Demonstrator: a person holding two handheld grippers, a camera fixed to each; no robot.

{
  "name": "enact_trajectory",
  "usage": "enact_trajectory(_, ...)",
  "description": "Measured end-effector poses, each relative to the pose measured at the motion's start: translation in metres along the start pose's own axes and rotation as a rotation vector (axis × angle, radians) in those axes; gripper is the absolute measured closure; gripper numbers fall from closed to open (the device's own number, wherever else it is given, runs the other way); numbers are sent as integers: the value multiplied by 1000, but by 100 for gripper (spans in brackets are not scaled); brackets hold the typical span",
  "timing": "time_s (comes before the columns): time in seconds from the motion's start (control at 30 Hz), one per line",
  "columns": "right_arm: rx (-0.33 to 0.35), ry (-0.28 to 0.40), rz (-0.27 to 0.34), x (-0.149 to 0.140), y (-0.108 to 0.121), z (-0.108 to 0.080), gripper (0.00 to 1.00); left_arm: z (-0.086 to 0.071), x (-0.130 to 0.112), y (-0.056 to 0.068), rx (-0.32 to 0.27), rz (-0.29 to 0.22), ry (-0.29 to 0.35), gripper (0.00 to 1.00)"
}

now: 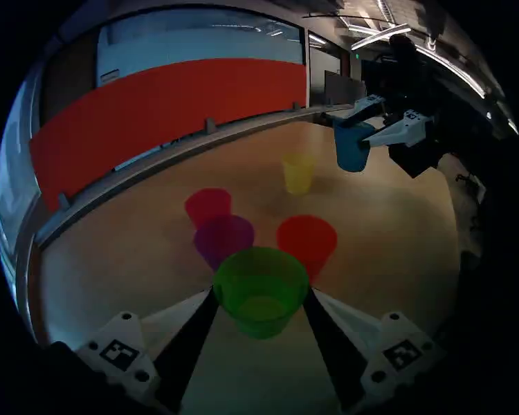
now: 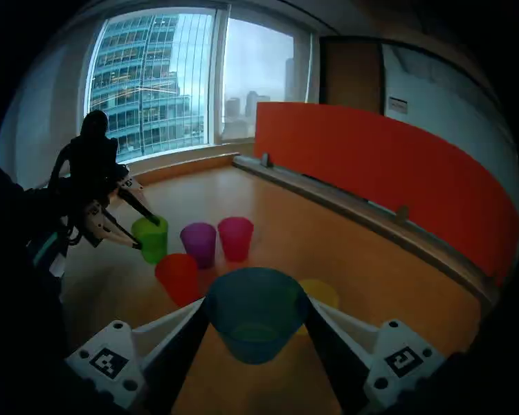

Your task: Pour water

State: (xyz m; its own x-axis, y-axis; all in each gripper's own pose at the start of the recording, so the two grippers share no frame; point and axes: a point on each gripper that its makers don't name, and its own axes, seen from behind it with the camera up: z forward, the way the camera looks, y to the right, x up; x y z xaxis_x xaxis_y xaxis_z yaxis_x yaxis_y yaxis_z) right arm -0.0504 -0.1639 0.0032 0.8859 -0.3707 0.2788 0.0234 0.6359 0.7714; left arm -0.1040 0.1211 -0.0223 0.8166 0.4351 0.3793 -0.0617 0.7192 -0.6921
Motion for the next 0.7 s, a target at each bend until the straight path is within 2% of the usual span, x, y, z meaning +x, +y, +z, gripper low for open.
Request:
enact_trajectory(0.4, 5, -23, 6, -11, 1, 7, 6, 14, -13, 1, -24, 8, -46, 14)
enact_trajectory(0.7, 6, -31, 11, -14, 1, 11, 6, 19, -21, 2, -32, 2, -57, 14)
